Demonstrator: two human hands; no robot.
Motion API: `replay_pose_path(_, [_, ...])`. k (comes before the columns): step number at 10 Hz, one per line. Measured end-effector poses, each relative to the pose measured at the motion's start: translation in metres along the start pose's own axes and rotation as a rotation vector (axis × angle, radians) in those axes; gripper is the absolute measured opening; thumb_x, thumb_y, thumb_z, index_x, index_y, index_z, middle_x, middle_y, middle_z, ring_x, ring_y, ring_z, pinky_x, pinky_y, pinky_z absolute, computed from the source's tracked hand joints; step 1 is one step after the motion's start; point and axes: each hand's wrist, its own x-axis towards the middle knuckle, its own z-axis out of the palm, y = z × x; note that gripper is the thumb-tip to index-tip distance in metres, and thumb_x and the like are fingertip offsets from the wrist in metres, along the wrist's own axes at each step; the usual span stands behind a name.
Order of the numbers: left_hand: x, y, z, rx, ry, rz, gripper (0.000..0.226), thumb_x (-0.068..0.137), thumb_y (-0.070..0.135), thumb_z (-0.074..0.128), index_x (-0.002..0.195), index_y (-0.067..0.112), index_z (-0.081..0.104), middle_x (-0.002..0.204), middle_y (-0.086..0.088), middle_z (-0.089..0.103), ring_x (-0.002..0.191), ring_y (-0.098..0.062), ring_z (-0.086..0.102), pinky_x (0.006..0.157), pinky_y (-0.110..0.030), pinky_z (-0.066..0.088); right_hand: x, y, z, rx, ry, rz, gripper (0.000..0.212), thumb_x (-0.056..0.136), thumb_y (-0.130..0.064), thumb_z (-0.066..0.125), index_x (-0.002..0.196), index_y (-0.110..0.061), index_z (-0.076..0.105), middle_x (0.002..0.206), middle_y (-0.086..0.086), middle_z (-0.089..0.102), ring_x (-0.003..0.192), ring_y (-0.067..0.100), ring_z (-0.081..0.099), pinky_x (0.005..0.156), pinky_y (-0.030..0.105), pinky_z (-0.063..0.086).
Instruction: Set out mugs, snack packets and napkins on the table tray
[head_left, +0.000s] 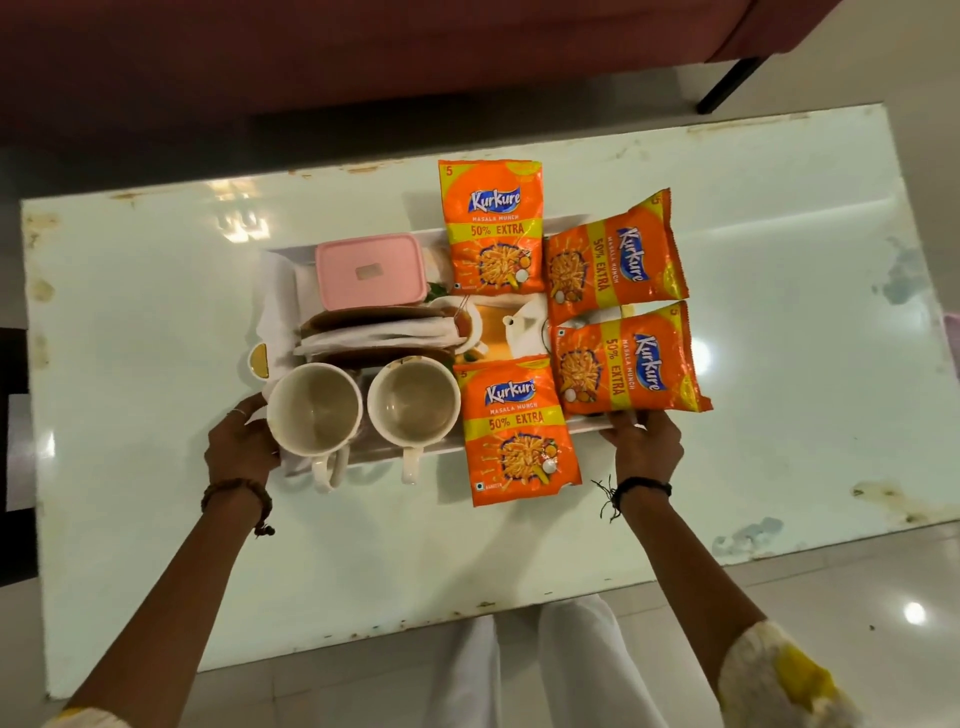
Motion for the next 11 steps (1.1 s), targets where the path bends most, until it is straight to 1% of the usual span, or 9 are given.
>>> replay_pose_path(1, [-0.004,0.0,0.012,-0.167,-0.012,-0.072,0.036,0.084,-0.002,0.052,0.118,0.006,0.056,0.075,0.001,0.056,0.066,-0.016,0.054,0.054,-0.028,0.049,0.013,0.001,-0.01,0.011,0.019,0.016,0.027,0.085,-0.006,0.061,0.108,0.007,0.059,0.109,0.025,0.065,0.098,0.04,0.062,0.081,0.042,0.055])
replay_pose_path(2, [-0.013,0.0,0.027,-0.25,-0.053,-0.082,0.032,0.08,-0.003,0.056,0.106,0.015,0.06,0.073,-0.001,0.059,0.064,-0.017,0.056,0.048,-0.023,0.052,0.029,0.002,-0.024,0.002,0.027,0.019,0.027,0.085,-0.005,0.061,0.108,0.008,0.059,0.11,0.027,0.064,0.099,0.042,0.062,0.082,0.044,0.054])
replay_pose_path(4, [-0.021,0.005,0.047,-0.29,-0.083,-0.084,0.033,0.078,-0.004,0.057,0.102,0.019,0.061,0.07,-0.002,0.058,0.059,-0.017,0.053,0.057,-0.029,0.048,0.053,-0.003,-0.038,-0.049,0.002,-0.02,0.026,0.083,-0.007,0.063,0.105,0.006,0.061,0.108,0.026,0.066,0.093,0.041,0.065,0.077,0.038,0.053])
replay_pose_path(6, [-0.022,0.008,0.051,-0.243,-0.093,-0.056,0.033,0.078,0.0,0.059,0.103,0.021,0.061,0.072,-0.003,0.06,0.071,-0.025,0.057,0.073,-0.038,0.052,0.061,-0.003,-0.04,-0.087,-0.016,-0.047,0.027,0.085,-0.012,0.062,0.106,0.004,0.061,0.108,0.024,0.066,0.092,0.04,0.066,0.079,0.036,0.054])
replay_pose_path(7, [-0.022,0.008,0.052,-0.234,-0.087,-0.059,0.03,0.077,0.0,0.059,0.096,0.023,0.06,0.079,-0.008,0.061,0.08,-0.032,0.056,0.084,-0.046,0.051,0.057,0.004,-0.041,-0.071,-0.009,-0.023,0.027,0.086,-0.01,0.06,0.109,0.005,0.059,0.111,0.024,0.065,0.096,0.041,0.064,0.078,0.037,0.054])
replay_pose_path(8, [-0.017,0.007,0.052,-0.135,-0.156,-0.012,0.036,0.083,-0.005,0.051,0.113,0.014,0.059,0.085,-0.006,0.061,0.087,-0.032,0.054,0.095,-0.052,0.047,0.053,0.009,-0.043,-0.013,-0.014,0.002,0.028,0.086,-0.007,0.06,0.111,0.005,0.057,0.114,0.025,0.062,0.099,0.042,0.062,0.082,0.048,0.055])
replay_pose_path(9, [-0.02,0.01,0.051,-0.024,-0.157,0.026,0.043,0.085,-0.009,0.047,0.123,0.01,0.054,0.101,-0.015,0.063,0.092,-0.029,0.054,0.099,-0.055,0.044,0.052,0.008,-0.043,0.013,-0.031,0.019,0.029,0.086,-0.006,0.06,0.112,0.007,0.056,0.115,0.026,0.061,0.101,0.043,0.061,0.084,0.053,0.054])
replay_pose_path(10, [-0.025,0.011,0.052,-0.04,-0.131,0.027,0.043,0.085,-0.008,0.048,0.124,0.011,0.053,0.117,-0.021,0.061,0.107,-0.038,0.057,0.102,-0.056,0.04,0.05,0.009,-0.044,0.082,-0.018,0.016,0.031,0.087,-0.007,0.06,0.114,0.007,0.054,0.116,0.026,0.06,0.1,0.042,0.062,0.078,0.045,0.056])
replay_pose_path(11, [-0.034,0.004,0.052,-0.134,-0.099,-0.015,0.04,0.087,-0.005,0.049,0.124,0.008,0.052,0.126,-0.022,0.056,0.12,-0.038,0.051,0.105,-0.051,0.038,0.035,0.017,-0.05,0.281,0.027,0.065,0.035,0.089,-0.012,0.057,0.12,0.002,0.049,0.116,0.026,0.059,0.092,0.034,0.062,0.072,0.035,0.056])
